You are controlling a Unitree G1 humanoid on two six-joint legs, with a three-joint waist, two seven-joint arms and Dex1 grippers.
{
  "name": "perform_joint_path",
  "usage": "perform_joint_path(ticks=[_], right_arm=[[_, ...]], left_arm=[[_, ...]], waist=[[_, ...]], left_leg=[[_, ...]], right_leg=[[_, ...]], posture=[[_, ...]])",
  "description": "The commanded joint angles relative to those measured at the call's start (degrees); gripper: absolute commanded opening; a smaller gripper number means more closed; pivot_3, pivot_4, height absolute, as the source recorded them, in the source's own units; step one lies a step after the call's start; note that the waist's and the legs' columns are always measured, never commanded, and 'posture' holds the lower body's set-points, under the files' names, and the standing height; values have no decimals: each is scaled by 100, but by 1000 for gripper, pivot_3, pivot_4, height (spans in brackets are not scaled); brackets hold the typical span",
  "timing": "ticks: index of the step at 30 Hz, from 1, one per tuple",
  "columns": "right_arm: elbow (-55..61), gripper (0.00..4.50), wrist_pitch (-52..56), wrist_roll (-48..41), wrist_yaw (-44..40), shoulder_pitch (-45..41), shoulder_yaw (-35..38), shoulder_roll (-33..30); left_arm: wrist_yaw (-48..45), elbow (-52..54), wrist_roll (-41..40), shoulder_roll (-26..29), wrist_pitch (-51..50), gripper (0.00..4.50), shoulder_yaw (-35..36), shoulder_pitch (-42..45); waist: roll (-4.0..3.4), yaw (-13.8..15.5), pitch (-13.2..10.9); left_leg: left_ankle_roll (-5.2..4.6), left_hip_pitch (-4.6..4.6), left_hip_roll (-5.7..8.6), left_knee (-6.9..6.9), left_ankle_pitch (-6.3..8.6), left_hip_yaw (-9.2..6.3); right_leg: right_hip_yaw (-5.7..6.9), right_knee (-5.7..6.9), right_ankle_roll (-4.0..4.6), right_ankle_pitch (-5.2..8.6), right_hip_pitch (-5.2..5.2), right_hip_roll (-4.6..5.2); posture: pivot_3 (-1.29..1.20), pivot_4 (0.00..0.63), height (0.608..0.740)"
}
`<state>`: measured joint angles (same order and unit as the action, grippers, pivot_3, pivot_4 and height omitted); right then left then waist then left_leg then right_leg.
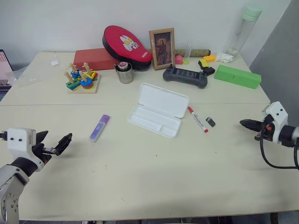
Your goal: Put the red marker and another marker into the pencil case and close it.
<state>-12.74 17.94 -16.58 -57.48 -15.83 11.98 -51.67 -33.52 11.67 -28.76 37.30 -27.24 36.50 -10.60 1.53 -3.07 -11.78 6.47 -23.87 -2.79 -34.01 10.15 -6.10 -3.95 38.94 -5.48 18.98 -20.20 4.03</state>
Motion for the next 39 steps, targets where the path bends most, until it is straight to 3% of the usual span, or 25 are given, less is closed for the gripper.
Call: perform_joint_path(ticks=[1, 39], right_arm=[[168, 12, -17, -45, 6, -27, 103, -56], [165, 12, -48, 3, -22, -121, 24, -72]], left_arm=[[-112, 185, -153, 72, 10, 4500, 127, -18], [-132, 267, -63, 116, 38, 4500, 113, -127]], waist=[[0, 0, 0], [0, 1, 0]], left_leg=[[0, 0, 0, 0, 0, 0], [0, 0, 0, 0, 0, 0]], right_leg=[[0, 0, 0, 0, 0, 0], [0, 0, 0, 0, 0, 0]], posture=[[0, 150, 740], [0, 150, 740]])
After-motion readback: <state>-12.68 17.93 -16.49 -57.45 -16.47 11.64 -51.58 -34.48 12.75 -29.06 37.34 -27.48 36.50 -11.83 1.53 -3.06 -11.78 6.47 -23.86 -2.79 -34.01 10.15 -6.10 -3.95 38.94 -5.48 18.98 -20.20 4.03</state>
